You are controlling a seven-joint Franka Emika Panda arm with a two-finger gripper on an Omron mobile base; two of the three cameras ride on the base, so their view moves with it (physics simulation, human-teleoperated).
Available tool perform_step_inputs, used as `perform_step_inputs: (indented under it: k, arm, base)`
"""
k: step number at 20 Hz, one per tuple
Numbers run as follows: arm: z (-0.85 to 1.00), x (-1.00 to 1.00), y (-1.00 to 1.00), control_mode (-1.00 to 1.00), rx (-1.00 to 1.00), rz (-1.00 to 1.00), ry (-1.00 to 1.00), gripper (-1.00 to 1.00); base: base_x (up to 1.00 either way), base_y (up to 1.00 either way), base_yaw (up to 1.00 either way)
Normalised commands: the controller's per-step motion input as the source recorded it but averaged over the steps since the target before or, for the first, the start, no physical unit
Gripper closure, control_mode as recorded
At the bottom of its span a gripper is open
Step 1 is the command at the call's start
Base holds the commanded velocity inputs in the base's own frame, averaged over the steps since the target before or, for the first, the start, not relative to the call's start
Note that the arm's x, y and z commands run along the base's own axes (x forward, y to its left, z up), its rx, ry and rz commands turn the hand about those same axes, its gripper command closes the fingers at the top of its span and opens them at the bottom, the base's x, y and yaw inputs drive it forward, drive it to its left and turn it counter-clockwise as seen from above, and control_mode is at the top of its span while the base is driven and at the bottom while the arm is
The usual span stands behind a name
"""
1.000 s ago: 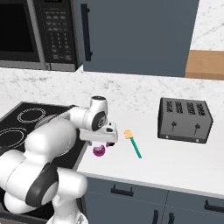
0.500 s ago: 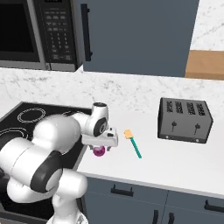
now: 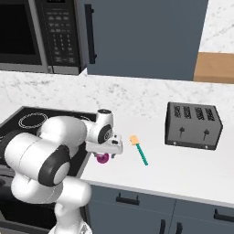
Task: Put the onion and eggplant in the pot. Retrieve the spatula and lightly stir the vegetables in the pot.
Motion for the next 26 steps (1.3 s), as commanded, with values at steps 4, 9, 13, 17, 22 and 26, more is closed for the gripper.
perform_step_inputs:
  k: [4,9,13,17,22,26]
  arm:
    - [-0.38,-0.04,0.06,-1.0,0.0,0.0,0.04,-1.0]
    - [-0.45,-0.11,0.0,-1.0,0.0,0.01,0.05,-1.0]
    - [-0.13,0.0,0.01,-1.0,0.0,0.0,0.0,1.0]
    - [0.06,-0.16,0.0,-1.0,0.01,0.0,-0.03,1.0]
    - [0.92,-0.65,0.0,-1.0,0.06,0.0,-0.14,1.0]
    - [1.0,-0.63,0.0,-1.0,0.1,0.0,-0.08,1.0]
  base:
    - [0.0,0.0,0.0]
    - [0.0,0.0,0.0]
    - [0.0,0.0,0.0]
    - [0.0,0.0,0.0]
    - [0.0,0.0,0.0]
    - [0.0,0.0,0.0]
